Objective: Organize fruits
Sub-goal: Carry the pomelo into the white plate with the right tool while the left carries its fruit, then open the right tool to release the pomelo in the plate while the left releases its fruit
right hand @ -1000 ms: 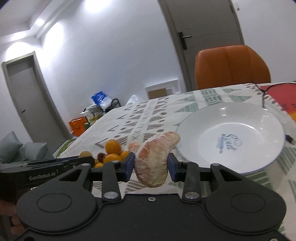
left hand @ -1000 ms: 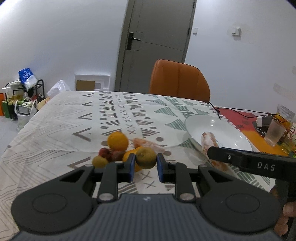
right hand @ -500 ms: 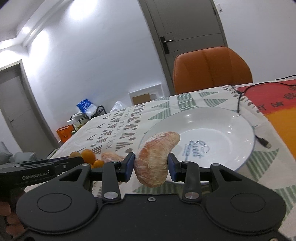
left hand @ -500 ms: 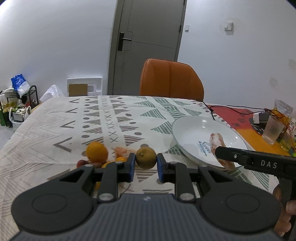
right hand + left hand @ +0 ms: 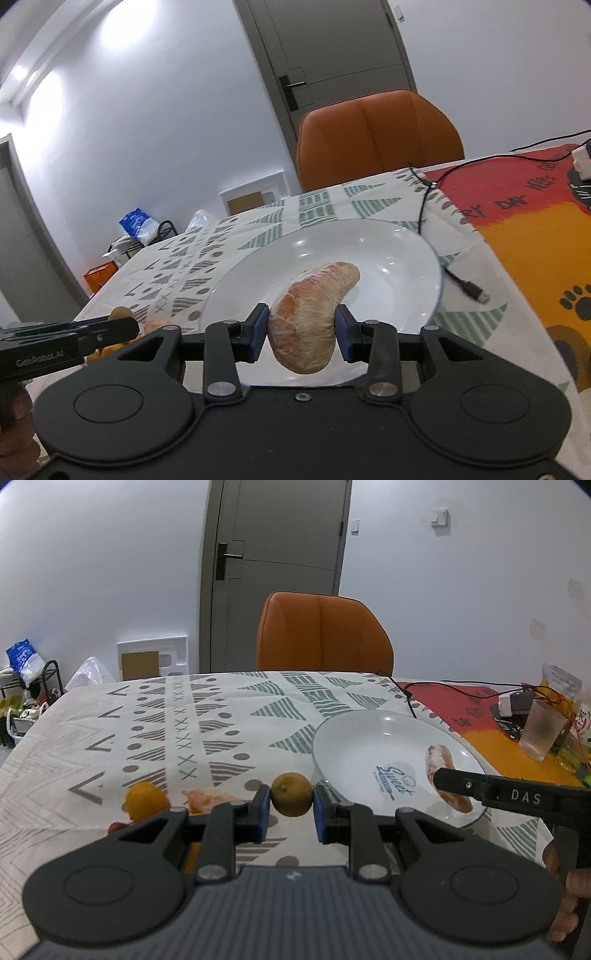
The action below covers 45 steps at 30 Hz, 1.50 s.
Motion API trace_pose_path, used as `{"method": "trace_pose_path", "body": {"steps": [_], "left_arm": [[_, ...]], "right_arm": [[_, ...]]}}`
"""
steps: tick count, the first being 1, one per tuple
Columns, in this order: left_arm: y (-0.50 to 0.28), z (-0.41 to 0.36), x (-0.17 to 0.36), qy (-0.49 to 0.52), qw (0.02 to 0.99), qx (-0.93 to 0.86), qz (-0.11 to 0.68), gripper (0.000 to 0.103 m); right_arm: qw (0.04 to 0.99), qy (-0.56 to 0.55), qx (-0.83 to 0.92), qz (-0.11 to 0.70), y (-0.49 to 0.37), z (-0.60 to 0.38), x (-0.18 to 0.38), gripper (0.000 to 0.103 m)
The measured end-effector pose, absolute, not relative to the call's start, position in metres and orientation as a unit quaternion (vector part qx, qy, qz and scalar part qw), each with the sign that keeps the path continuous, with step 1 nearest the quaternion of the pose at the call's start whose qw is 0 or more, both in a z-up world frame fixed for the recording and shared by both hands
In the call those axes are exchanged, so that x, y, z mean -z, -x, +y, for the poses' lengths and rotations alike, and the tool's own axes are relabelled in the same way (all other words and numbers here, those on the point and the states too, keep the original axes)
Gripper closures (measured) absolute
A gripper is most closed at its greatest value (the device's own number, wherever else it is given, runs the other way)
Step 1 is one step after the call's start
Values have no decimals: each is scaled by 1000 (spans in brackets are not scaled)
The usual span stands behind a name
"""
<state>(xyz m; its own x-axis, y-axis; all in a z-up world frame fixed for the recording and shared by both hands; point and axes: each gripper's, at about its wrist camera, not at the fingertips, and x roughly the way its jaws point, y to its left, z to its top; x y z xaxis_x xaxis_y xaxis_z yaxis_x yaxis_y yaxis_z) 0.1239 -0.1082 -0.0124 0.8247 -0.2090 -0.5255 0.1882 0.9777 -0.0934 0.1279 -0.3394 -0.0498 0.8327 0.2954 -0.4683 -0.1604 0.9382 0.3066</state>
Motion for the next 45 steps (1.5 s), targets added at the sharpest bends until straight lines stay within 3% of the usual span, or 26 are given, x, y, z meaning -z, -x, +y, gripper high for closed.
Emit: {"method": "trace_pose_path", "body": {"steps": [27, 32, 37, 39, 43, 45], "left_arm": [[-148, -163, 3, -9, 955, 141, 261, 77], [-143, -151, 4, 1, 955, 125, 270, 63], [-136, -133, 4, 12, 958, 100, 269, 37], [-135, -129, 5, 5, 958, 89, 273, 36], [-127, -118, 4, 13, 961, 78, 264, 32], [-125, -110, 5, 27, 962, 77, 262, 28]], "right_arm": [[945, -151, -131, 260, -113, -358, 53, 58], [941, -161, -138, 262, -112, -355, 54, 53], [941, -164, -148, 256, -109, -351, 51, 45], [941, -173, -153, 248, -107, -353, 51, 33], [939, -174, -156, 252, -112, -346, 50, 31], [942, -161, -157, 250, -111, -339, 46, 25]]}}
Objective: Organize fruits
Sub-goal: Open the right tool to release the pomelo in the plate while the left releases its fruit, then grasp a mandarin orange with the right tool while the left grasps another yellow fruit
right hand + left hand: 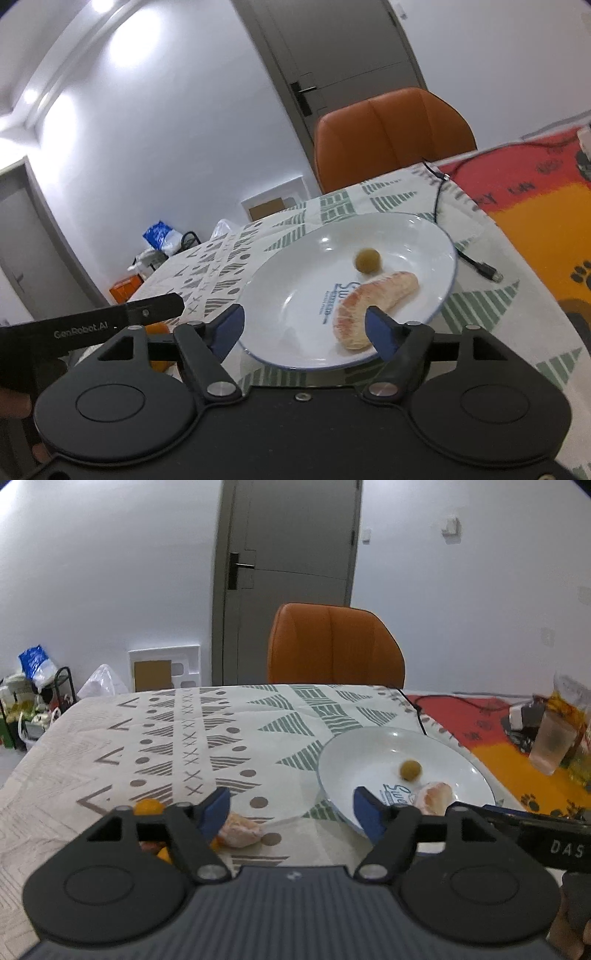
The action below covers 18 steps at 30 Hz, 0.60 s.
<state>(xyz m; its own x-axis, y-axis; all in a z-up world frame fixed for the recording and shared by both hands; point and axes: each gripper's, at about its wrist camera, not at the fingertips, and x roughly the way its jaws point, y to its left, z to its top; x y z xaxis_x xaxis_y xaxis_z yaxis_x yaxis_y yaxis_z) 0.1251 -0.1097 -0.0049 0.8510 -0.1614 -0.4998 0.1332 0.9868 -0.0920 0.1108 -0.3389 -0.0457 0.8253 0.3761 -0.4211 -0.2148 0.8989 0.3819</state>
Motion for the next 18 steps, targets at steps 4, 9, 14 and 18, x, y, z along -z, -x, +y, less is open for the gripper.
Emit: {"method": "trace_pose_path", "body": {"steps": [4, 9, 14, 18], "left_arm": [[-123, -96, 4, 30, 961, 69, 265, 28], [-107, -72, 2, 44, 965, 52, 254, 22], [-94, -49, 6, 53, 963, 45, 261, 17], [-85, -34, 8, 53, 963, 30, 261, 14]], "right_arm": [[950, -152, -152, 228, -101, -327, 37, 4], [945, -145, -163, 244, -101, -311, 36, 0], [946, -125, -173, 246, -96, -293, 35, 0], [945, -120, -171, 252, -95, -283, 37, 0]]}}
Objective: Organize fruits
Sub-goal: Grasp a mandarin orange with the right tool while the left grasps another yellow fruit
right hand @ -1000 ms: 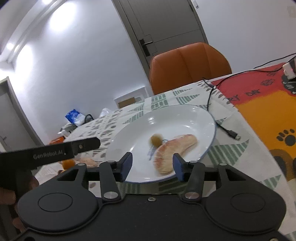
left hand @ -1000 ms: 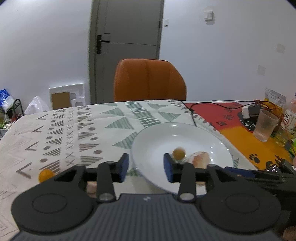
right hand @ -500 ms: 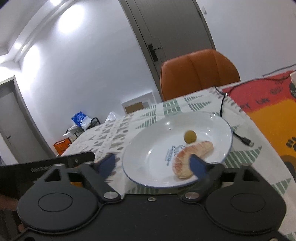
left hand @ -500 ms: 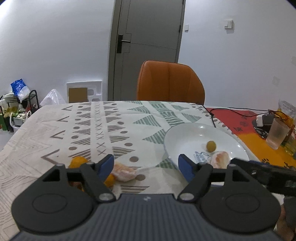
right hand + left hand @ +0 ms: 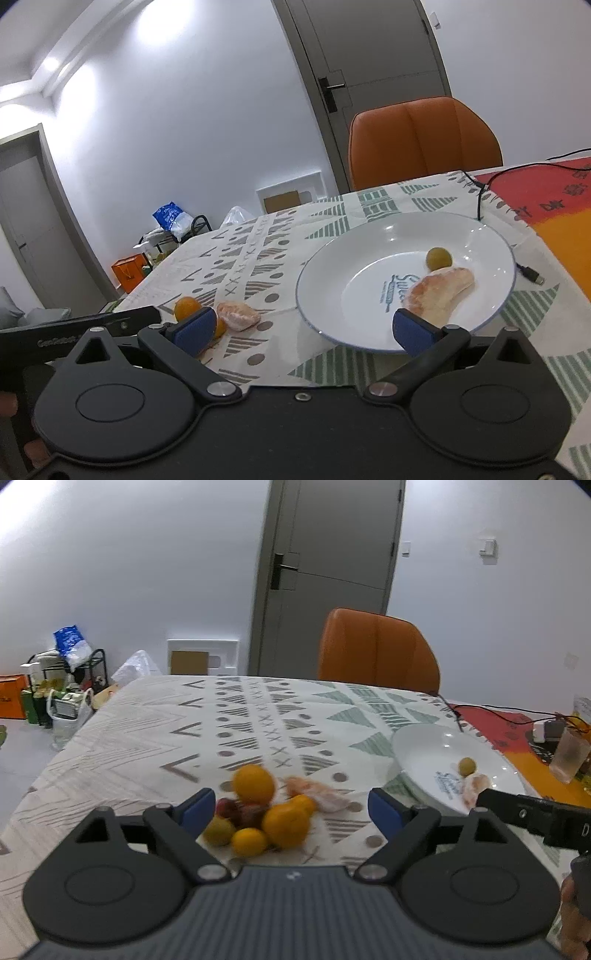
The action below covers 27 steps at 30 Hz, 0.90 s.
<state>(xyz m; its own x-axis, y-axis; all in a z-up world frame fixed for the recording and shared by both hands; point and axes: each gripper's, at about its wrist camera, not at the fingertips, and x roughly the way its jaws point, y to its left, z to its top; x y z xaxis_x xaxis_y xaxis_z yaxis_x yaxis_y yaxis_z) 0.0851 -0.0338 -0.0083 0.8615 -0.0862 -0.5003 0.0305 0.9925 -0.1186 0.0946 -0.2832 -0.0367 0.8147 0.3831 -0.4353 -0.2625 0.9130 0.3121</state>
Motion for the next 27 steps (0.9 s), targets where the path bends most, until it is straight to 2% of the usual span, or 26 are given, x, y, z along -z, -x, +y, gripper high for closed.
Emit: {"method": "trace_pose_path", "body": {"steps": [23, 25, 27], "left_arm": [[-72, 21, 33, 74, 958, -13, 278, 14], [-73, 25, 35, 77, 958, -22, 277, 15], [-75, 29, 37, 83, 956, -28, 279, 16]], "right_arm": [[927, -104, -226, 282, -103, -229, 48, 0], [925, -99, -232, 283, -104, -222, 48, 2], [923, -94, -238, 287, -106, -216, 49, 11]]}}
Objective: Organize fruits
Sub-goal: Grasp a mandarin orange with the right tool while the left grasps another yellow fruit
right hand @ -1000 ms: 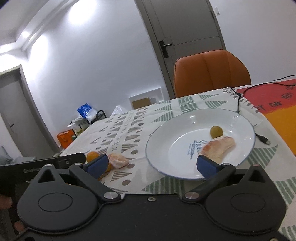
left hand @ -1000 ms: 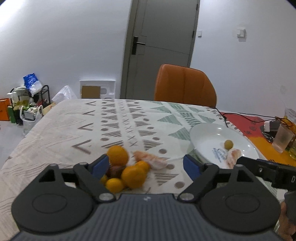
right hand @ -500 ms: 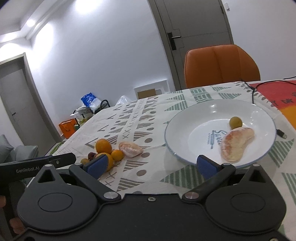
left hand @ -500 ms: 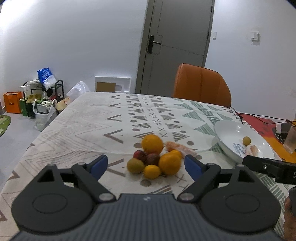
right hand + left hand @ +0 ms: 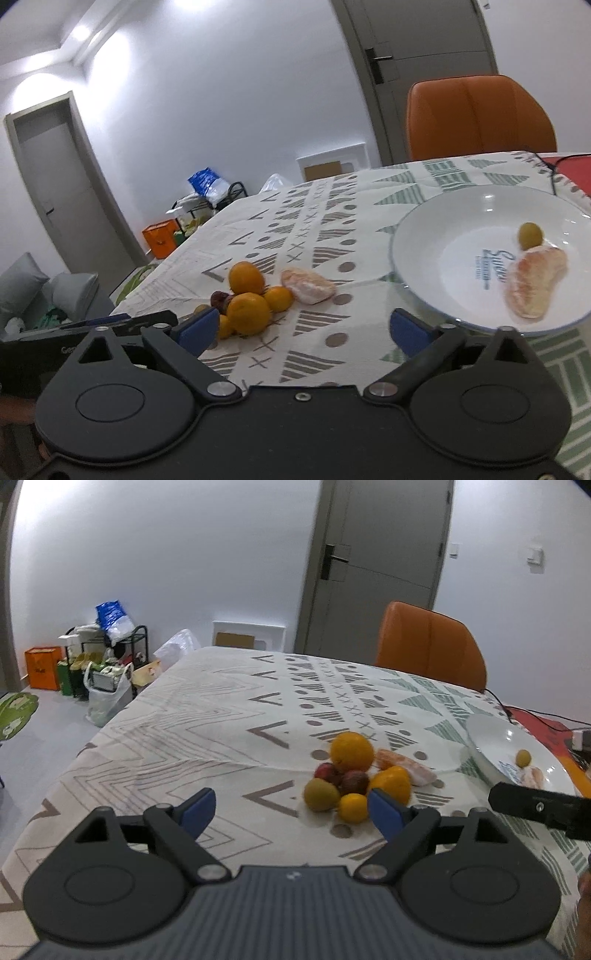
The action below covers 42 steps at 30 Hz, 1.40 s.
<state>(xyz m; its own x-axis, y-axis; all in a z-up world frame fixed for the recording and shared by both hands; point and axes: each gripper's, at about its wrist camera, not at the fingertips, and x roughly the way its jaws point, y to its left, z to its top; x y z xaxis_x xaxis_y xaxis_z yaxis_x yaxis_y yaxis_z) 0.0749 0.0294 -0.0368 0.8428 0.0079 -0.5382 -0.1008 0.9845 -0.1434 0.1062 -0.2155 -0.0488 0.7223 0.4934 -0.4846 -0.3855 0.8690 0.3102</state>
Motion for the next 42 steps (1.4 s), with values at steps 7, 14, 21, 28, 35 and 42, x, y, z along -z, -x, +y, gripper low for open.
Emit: {"method": "trace_pose_path", "body": {"steps": [7, 14, 21, 28, 35, 42], "left_arm": [[-82, 37, 41, 90, 957, -22, 276, 27], [-94, 36, 46, 97, 954, -6, 284, 40], [-100, 37, 47, 102, 952, 1, 289, 47], [-105, 40, 49, 102, 950, 4, 294, 51], [-105, 40, 49, 103, 949, 6, 297, 51], [-104, 32, 47, 98, 950, 13, 297, 51]], "right_arm": [[914, -89, -251, 307, -116, -196, 55, 30], [908, -88, -260, 318, -124, -184, 59, 43], [900, -92, -271, 330, -134, -175, 62, 51], [892, -96, -283, 339, -145, -160, 67, 51], [887, -97, -292, 345, -148, -157, 73, 69], [888, -105, -289, 343, -145, -167, 71, 70]]}}
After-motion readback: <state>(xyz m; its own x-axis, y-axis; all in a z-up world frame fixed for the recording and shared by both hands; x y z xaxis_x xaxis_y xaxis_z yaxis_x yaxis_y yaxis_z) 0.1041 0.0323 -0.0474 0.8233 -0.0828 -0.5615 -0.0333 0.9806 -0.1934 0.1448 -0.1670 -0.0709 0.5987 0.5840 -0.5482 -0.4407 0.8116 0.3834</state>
